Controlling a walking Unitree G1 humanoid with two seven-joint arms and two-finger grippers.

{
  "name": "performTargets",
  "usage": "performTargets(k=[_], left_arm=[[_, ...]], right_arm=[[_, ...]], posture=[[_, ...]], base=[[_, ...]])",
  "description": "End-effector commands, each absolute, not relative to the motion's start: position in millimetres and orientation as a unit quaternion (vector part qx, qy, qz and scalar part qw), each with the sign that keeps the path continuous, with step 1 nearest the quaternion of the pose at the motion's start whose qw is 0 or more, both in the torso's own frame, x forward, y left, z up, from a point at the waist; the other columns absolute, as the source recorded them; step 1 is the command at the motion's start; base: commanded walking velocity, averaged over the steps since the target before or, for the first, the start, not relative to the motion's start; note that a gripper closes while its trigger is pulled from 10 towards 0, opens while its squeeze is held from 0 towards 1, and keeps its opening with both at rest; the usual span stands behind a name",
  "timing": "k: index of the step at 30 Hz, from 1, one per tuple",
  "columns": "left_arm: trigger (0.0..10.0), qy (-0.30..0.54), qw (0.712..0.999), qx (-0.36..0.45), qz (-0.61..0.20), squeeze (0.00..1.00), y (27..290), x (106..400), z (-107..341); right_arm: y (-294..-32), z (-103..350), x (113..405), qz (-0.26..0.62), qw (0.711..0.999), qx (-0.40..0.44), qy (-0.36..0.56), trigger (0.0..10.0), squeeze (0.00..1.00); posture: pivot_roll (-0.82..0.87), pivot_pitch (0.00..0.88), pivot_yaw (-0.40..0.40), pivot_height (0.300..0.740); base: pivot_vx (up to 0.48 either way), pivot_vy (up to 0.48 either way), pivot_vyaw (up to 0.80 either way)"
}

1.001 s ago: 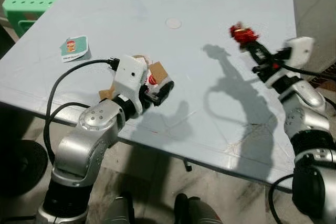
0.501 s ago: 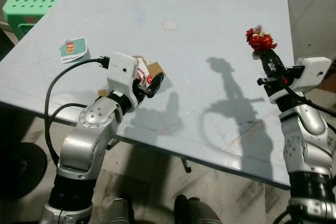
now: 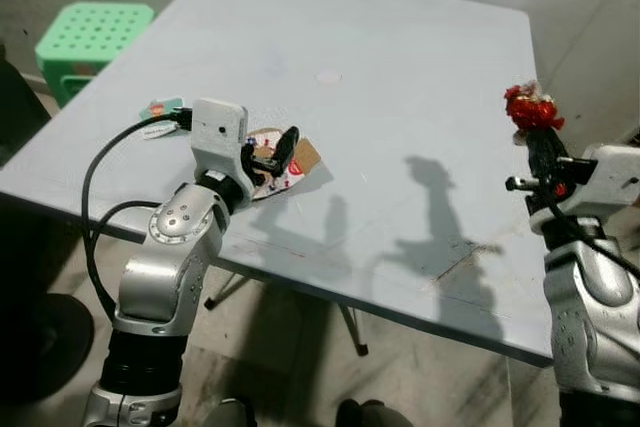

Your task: Picking trash to rubbish bin

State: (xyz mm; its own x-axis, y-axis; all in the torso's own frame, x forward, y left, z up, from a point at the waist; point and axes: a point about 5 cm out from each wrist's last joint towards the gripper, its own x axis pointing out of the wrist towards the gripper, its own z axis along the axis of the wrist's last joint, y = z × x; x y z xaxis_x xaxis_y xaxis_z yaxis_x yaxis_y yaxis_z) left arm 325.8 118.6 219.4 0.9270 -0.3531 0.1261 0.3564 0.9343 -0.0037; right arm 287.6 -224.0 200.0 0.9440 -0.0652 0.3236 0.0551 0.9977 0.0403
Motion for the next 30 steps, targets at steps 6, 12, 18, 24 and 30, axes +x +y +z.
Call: performTargets(k=[6, 12, 18, 24, 30], left_arm=[[10.0, -0.063, 0.984, -0.008, -0.169, 0.00, 117.1, 327.9, 213.7], [10.0, -0.062, 0.986, 0.003, -0.157, 0.00, 118.5, 327.4, 194.9], [10.0, -0.063, 0.988, -0.003, -0.144, 0.00, 121.7, 331.1, 185.8], [10.0, -0.059, 0.990, -0.002, -0.132, 0.00, 125.1, 336.1, 172.7], [10.0, -0.056, 0.990, -0.004, -0.129, 0.00, 125.8, 337.0, 165.9]], right_arm=[[-223.4, 198.9, 278.8, -0.056, 0.985, 0.000, -0.164, 10.0, 0.00], [-222.0, 170.3, 273.5, -0.065, 0.990, -0.018, -0.122, 10.0, 0.00], [-227.6, 161.9, 278.1, -0.080, 0.990, -0.023, -0.110, 10.0, 0.00], [-225.8, 156.1, 286.8, -0.069, 0.991, -0.037, -0.104, 10.0, 0.00], [-222.9, 152.8, 290.0, -0.065, 0.992, -0.032, -0.105, 10.0, 0.00]], posture=[[-0.04, 0.099, -0.043, 0.740], [-0.05, 0.072, -0.041, 0.740], [-0.05, 0.052, -0.040, 0.740], [-0.05, 0.032, -0.040, 0.740], [-0.05, 0.021, -0.037, 0.740]], base=[[0.000, 0.000, 0.00], [0.000, 0.000, 0.00], [0.000, 0.000, 0.00], [0.000, 0.000, 0.00], [0.000, 0.000, 0.00]])
